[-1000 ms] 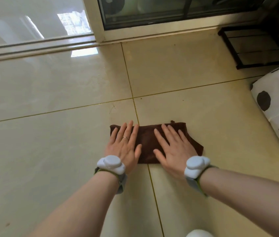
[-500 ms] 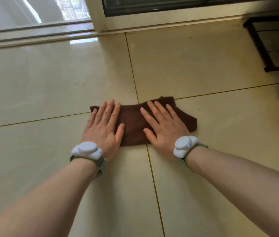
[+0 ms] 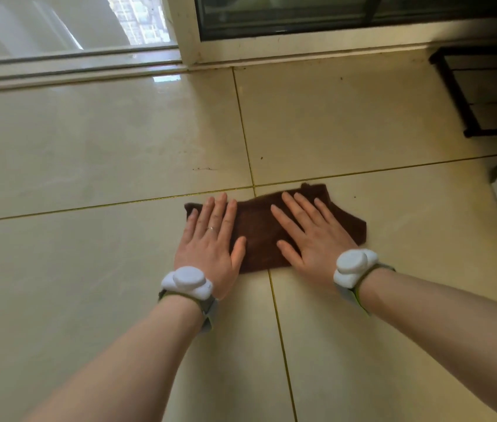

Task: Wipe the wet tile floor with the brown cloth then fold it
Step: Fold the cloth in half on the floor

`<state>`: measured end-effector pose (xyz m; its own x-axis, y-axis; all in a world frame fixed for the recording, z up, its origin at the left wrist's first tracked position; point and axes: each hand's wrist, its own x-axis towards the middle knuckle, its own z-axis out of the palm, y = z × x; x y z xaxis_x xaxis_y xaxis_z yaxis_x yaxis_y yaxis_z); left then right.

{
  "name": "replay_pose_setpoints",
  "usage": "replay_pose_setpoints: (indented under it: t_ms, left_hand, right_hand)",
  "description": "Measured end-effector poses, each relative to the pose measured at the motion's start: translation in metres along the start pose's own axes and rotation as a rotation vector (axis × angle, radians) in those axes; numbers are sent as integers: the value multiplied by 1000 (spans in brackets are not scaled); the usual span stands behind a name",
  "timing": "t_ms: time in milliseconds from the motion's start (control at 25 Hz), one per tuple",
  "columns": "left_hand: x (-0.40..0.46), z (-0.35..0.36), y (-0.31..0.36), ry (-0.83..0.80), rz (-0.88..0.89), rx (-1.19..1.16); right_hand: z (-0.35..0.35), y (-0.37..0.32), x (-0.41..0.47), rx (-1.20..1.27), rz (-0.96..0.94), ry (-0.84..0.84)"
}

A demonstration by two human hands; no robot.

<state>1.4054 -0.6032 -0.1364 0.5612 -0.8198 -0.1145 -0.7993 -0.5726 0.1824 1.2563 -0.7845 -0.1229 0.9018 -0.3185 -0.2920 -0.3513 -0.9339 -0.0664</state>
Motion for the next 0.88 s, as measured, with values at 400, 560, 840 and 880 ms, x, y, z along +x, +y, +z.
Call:
replay_pose_setpoints:
  t_ms: [400,560,840,880]
  left_hand:
    - [-43,-18,46,80,86,31]
    - [-65,-16,57,-18,133,-16]
    - [-43,-45,20,120,-213,-459]
    - [-40,-50,13,169,-300,-503]
  right_hand:
    - [-43,-2,-47,270,587,52]
    - [-45,-4,-44,590,853,-129]
    - [-96,-80,-24,956,705,178]
    - [-99,-97,-20,942,653,163]
